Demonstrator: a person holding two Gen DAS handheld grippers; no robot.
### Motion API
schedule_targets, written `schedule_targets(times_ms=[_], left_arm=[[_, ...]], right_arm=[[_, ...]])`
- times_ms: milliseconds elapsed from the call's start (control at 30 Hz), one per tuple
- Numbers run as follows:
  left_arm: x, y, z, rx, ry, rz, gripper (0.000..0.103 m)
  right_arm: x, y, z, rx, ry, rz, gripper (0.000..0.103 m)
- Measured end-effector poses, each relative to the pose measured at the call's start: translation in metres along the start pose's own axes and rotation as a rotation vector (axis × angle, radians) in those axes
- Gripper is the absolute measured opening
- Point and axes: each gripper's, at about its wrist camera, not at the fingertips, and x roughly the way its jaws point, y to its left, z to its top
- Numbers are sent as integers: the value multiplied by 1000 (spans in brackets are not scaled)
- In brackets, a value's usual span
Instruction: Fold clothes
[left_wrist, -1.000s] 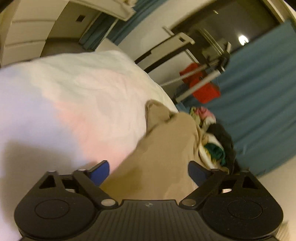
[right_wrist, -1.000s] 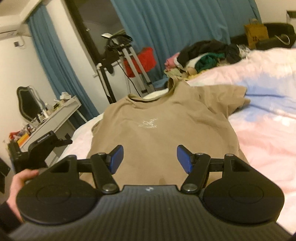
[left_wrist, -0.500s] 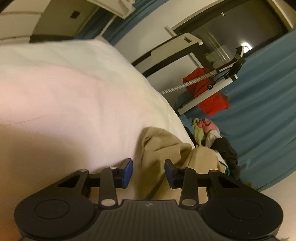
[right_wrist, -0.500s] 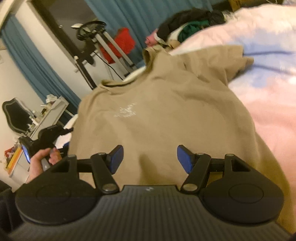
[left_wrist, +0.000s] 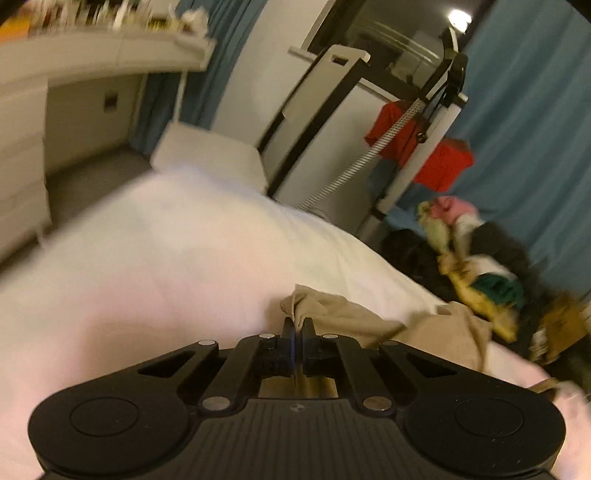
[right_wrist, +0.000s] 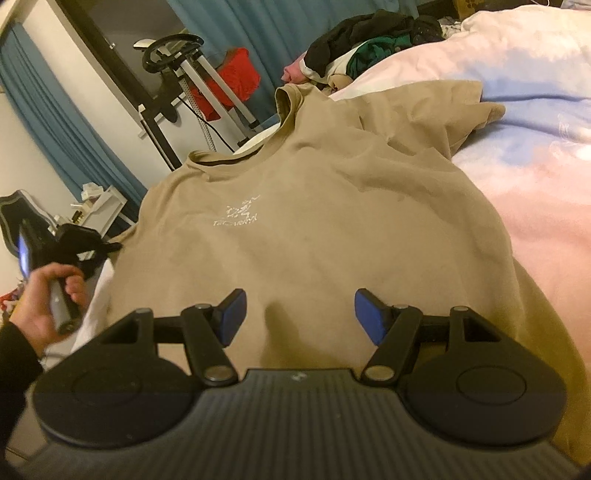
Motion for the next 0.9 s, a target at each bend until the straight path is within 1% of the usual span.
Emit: schedule_targets(times_ms=[33,67,100,167,200,233,267,300,333,367,433,500,567,667,800,867,900], left_arm=[[-3,-3,4,16,-8,22,4],[-6,-5,7,21,-21,27,4],[-8,-7,9,9,-36,18,5],[-12,-7,11,-30,-73,2,10],[-16,-4,9,-53,-96,-1,15],[-21,1,7,-80,-125,11,25],[-23,8,6,-111,-141,21,32],[-23,17,4,-145,-123,1,44],[-22,26,2,-181,-93,-29,50],[-20,35,0,-216,-63,-59,52],[-17,49,-10,-284,27,-134,59],[-13,59,-26,-341,108,-195,64],[-11,60,-43,-368,157,-258,66],[-2,53,-61,-365,198,-324,69],[19,35,-68,-408,175,-349,71],[29,30,-66,-440,150,-361,66],[34,27,-65,-456,137,-367,56]], right_arm=[[-1,0,0,-4,-4,-4,68],[-1,0,1,-8,-7,-7,68],[-2,0,2,-12,-11,-10,68],[-2,0,3,-19,-18,-15,68],[-2,-1,3,-21,-19,-16,68],[-2,-1,3,-22,-19,-16,68],[-1,-1,3,-23,-18,-16,68],[0,0,3,-23,-16,-15,68],[0,0,3,-22,-14,-12,68],[0,0,3,-21,-11,-10,68],[0,0,3,-20,-8,-2,68],[-1,0,3,-19,-7,5,68],[-1,0,2,-15,-3,9,68],[0,0,2,-7,5,14,68],[-1,2,-2,-27,6,14,68],[-1,3,-5,-46,10,5,68],[1,2,-6,-51,14,0,68]])
